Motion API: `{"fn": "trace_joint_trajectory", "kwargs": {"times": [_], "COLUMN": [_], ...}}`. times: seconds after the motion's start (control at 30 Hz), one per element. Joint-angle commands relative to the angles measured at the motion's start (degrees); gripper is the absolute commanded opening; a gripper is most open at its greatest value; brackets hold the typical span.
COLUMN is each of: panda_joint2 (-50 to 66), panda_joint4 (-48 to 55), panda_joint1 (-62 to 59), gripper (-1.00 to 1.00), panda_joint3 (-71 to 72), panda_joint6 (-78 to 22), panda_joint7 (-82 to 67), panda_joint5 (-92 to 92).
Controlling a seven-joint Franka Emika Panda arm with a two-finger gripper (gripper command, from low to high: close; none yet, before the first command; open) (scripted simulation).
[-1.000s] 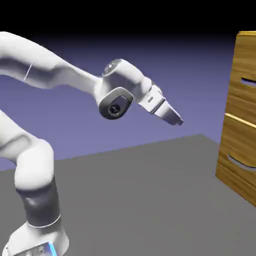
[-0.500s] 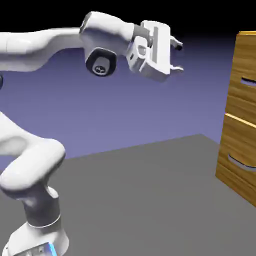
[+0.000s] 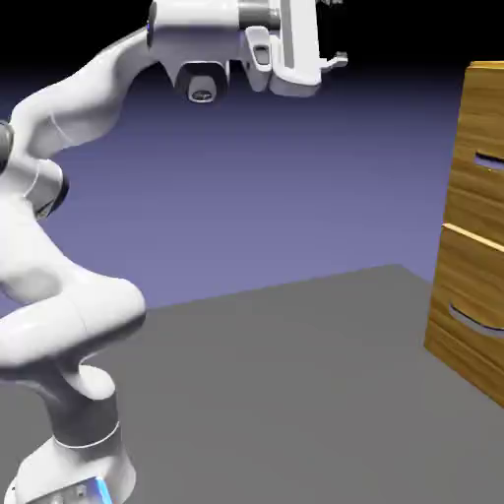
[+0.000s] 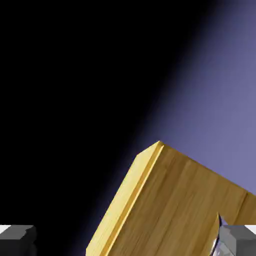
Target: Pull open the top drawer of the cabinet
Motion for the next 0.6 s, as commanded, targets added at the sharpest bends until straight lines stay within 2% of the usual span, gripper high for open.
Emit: {"fn": "trace_joint_trajectory", "kwargs": {"times": [0.0, 0.57], "panda_joint2": [-0.9, -16.25], "panda_joint4": [1.02, 18.27], "panda_joint1": [-1.97, -35.39], "gripper": [0.0, 0.0], "panda_joint3": [1.13, 20.4], "panda_joint6": [-0.61, -10.93], "panda_joint7": [0.48, 8.64], "panda_joint5": [2.5, 44.86]}}
